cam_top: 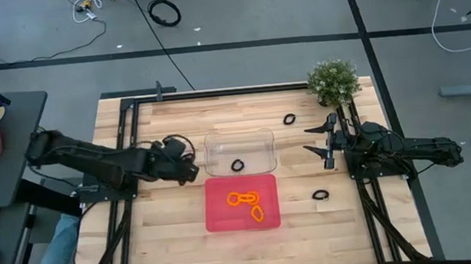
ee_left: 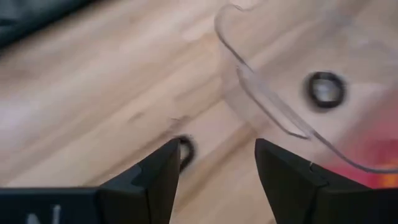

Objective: Sort spring keychains
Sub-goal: Put the black spring keychain into the transparent bin

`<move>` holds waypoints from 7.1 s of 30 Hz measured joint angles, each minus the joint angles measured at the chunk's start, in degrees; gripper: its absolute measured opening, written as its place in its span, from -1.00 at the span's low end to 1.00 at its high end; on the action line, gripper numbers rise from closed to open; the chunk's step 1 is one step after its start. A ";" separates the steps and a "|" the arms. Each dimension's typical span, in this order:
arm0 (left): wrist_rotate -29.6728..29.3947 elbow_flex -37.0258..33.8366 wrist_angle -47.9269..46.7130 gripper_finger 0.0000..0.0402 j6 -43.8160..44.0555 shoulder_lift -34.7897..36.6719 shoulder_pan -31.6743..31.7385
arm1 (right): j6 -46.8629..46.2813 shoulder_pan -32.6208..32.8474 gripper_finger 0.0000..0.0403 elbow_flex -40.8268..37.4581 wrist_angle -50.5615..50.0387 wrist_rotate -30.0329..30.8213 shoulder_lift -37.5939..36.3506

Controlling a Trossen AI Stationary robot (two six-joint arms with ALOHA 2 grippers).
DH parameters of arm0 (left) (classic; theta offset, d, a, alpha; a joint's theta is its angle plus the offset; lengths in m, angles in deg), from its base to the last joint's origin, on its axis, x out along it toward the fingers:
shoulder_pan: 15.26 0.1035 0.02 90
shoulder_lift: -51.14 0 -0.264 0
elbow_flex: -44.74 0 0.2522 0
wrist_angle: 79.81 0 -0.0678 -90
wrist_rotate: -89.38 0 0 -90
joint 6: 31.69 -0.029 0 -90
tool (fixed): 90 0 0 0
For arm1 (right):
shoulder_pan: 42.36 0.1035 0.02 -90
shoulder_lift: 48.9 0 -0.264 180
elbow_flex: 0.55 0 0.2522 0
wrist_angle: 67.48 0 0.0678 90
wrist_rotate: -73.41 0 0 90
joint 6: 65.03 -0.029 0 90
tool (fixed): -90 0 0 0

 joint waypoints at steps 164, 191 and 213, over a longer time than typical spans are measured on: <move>25.21 -44.50 43.75 0.60 -60.71 68.36 3.64 | -0.02 0.03 0.26 0.00 0.00 0.00 0.02; 20.48 -44.57 44.09 0.60 -55.65 68.29 3.67 | 1.62 0.04 0.26 0.00 3.81 0.00 0.05; 20.48 -44.59 44.12 0.60 -44.50 68.29 3.67 | -6.30 0.02 0.26 0.02 54.09 0.01 0.00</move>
